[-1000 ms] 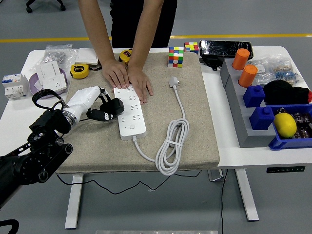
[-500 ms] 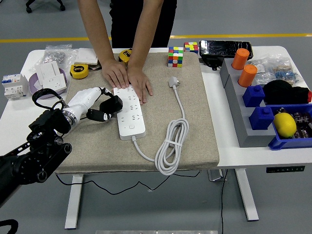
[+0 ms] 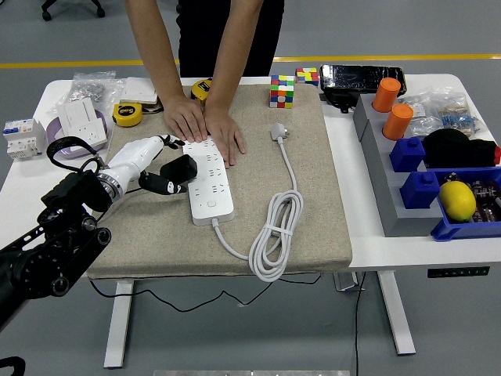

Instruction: Pick up the plug,place it near the board,insert it into the board,press the button

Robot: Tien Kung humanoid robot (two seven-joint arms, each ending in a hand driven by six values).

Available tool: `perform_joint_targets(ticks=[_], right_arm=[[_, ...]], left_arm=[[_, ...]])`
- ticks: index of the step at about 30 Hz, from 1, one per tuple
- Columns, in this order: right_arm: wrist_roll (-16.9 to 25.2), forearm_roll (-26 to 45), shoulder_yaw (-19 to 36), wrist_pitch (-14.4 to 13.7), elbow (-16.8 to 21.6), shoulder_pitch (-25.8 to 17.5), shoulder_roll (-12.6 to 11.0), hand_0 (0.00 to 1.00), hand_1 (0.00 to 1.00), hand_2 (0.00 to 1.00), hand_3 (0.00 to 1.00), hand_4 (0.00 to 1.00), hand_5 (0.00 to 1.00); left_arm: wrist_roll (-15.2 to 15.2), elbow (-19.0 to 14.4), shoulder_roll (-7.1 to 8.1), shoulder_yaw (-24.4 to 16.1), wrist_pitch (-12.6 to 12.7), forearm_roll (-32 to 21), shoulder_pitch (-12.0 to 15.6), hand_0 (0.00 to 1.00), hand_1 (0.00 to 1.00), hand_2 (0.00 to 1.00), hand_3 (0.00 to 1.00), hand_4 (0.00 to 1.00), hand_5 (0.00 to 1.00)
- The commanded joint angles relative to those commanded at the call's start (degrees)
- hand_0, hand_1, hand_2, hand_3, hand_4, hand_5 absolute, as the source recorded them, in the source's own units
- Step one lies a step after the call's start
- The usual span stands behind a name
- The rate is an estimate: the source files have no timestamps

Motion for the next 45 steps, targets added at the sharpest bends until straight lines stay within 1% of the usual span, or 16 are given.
perform_joint_targets(ticks=[1,5,6,7,10,12,13,15,17,18,19,21,27,33,39,45], right_arm=[[0.0,0.0,0.0,0.0,0.0,0.0,0.0,0.828,0.760,0.755,0.787,0.998,0.836],[0.0,0.0,0.1,0.0,0.0,-0.2,0.2,0.828,0.760,0.755,0.787,0.998,0.836],[0.0,-0.1,0.2,0.0,0.0,-0.3,0.3,0.828,0.760,0.755,0.787,0.998,0.836],[0.0,-0.1,0.2,-0.1,0.0,-0.4,0.4,0.828,0.760,0.755,0.786,0.998,0.836],[0.0,-0.1,0.3,-0.1,0.0,-0.6,0.5,0.828,0.760,0.755,0.786,0.998,0.836],[0.0,-0.1,0.4,-0.1,0.0,-0.7,0.6,0.828,0.760,0.755,0.786,0.998,0.836],[0.0,-0.2,0.4,-0.1,0.0,-0.7,0.6,0.827,0.760,0.755,0.786,0.998,0.835],[0.1,-0.1,0.4,-0.1,0.0,-0.7,0.6,0.827,0.760,0.755,0.786,0.998,0.835],[0.2,0.0,0.2,-0.1,0.0,-0.6,0.6,0.827,0.760,0.755,0.786,0.998,0.835],[0.2,0.1,0.2,-0.1,0.0,-0.5,0.6,0.827,0.760,0.755,0.786,0.998,0.835],[0.2,0.2,0.1,-0.1,0.0,-0.5,0.6,0.829,0.760,0.755,0.786,0.998,0.836],[0.2,0.2,0.0,-0.1,0.0,-0.5,0.6,0.829,0.760,0.755,0.786,0.998,0.836],[0.0,-0.1,0.3,-0.1,0.0,-0.6,0.5,0.829,0.760,0.755,0.787,0.998,0.835],[0.1,-0.1,0.1,-0.1,0.0,-0.5,0.4,0.829,0.760,0.755,0.786,0.998,0.837],[0.0,-0.2,0.0,-0.1,0.0,-0.5,0.4,0.829,0.759,0.754,0.786,0.998,0.836],[0.0,-0.1,-0.2,-0.1,0.0,-0.4,0.3,0.828,0.759,0.754,0.786,0.998,0.836]], left_arm=[[-0.3,-1.1,-0.34,-1.3,0.5,-1.6,1.0,0.862,0.946,0.894,0.878,0.998,0.605],[-1.7,-5.4,-2.46,-6.7,3.9,-8.1,5.1,0.862,0.946,0.894,0.878,0.998,0.605],[-2.2,-7.1,-3.82,-8.6,5.3,-9.9,6.9,0.862,0.946,0.894,0.878,0.998,0.605],[-2.6,-8.5,-4.86,-10.1,6.3,-11.7,8.5,0.936,0.981,0.943,0.894,0.998,0.998],[-3.8,-12.6,-7.44,-13.1,9.4,-17.7,13.1,0.936,0.981,0.943,0.894,0.998,0.998],[-4.3,-14.4,-8.44,-13.4,10.2,-20.6,15.6,0.936,0.981,0.943,0.894,0.998,0.998],[-4.5,-14.9,-8.70,-13.3,10.3,-21.5,16.5,0.971,0.981,0.941,0.888,0.998,0.998],[-4.6,-15.2,-8.94,-13.0,10.1,-22.3,17.7,0.971,0.981,0.941,0.888,0.998,0.998],[-4.2,-14.8,-8.98,-12.5,9.2,-22.7,18.5,0.971,0.981,0.941,0.888,0.998,0.998],[-4.0,-14.7,-8.98,-12.3,8.7,-22.6,18.9,0.971,0.981,0.941,0.888,0.998,0.998],[-3.8,-14.6,-8.98,-12.2,8.5,-22.4,19.1,0.998,0.997,0.944,0.887,0.998,0.998],[-3.3,-14.5,-8.96,-11.6,7.8,-21.4,19.6,0.998,0.997,0.944,0.887,0.998,0.998],[-1.7,-13.2,-8.75,-9.3,6.8,-17.3,19.0,0.998,0.998,0.948,0.887,0.998,0.998],[-1.1,-10.7,-8.41,-7.2,6.6,-16.0,17.3,0.998,0.998,0.946,0.887,0.998,0.998],[-1.0,-10.0,-8.39,-7.0,6.8,-14.8,16.4,0.998,0.998,0.945,0.887,0.998,0.998],[-0.4,-9.9,-8.22,-6.8,7.0,-12.2,15.6,0.998,0.998,0.943,0.885,0.998,0.998]])
